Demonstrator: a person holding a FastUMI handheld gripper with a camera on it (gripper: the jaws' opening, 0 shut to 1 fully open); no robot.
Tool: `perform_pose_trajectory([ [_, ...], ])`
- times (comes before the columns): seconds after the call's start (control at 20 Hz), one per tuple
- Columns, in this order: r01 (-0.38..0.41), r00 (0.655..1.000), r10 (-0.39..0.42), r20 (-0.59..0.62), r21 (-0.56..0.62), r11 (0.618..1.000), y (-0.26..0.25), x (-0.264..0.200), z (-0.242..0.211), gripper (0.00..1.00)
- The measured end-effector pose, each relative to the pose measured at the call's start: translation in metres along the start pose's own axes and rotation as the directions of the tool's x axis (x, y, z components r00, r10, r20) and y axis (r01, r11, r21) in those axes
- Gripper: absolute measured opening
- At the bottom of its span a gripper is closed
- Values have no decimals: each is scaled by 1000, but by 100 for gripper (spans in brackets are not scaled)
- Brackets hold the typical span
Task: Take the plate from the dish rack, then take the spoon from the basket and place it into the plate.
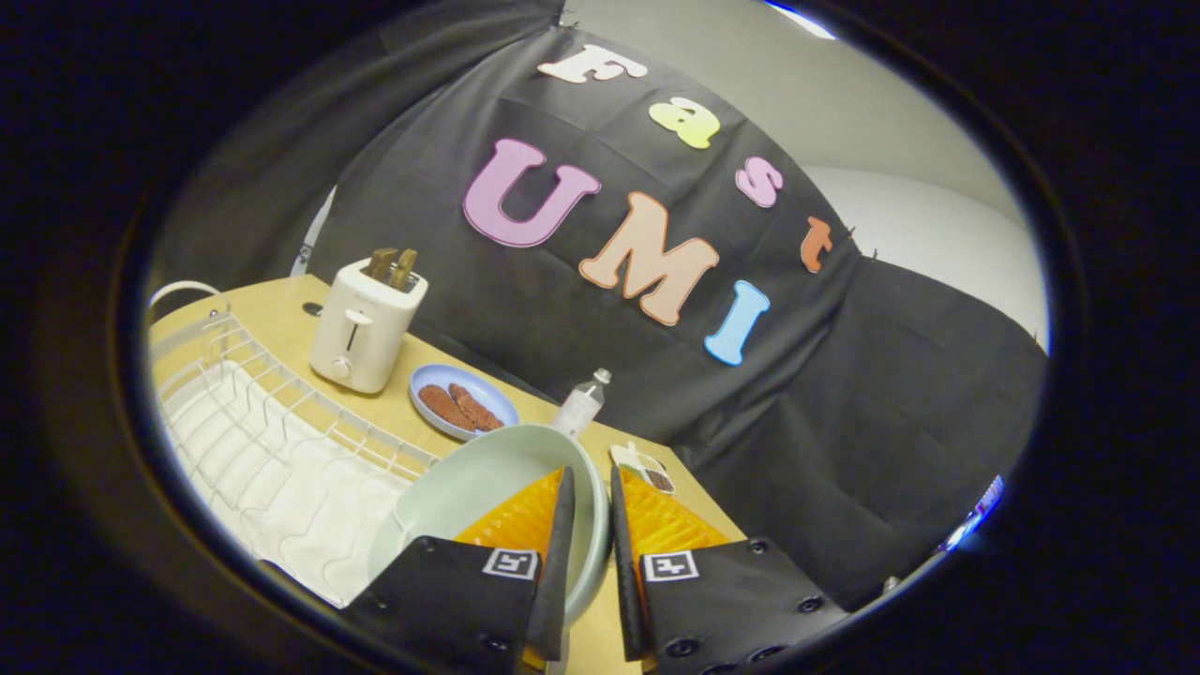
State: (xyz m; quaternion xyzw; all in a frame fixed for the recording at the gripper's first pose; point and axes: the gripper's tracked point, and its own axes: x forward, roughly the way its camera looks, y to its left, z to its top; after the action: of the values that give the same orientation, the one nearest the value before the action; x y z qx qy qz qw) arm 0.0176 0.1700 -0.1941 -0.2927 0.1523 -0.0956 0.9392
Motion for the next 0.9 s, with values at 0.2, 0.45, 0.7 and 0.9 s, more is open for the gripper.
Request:
perform_pose_trajectory([
  [0.2, 8, 1000, -9, -23, -33, 999, -3, 5, -2, 20],
  [0.45, 19, 1000, -20, -23, -53, 998, 1, 6, 8, 13],
  [0.7, 23, 1000, -24, 0, -92, 995, -1, 6, 24, 9],
  [0.9, 14, 1000, -15, -8, -89, 996, -3, 8, 31, 9],
])
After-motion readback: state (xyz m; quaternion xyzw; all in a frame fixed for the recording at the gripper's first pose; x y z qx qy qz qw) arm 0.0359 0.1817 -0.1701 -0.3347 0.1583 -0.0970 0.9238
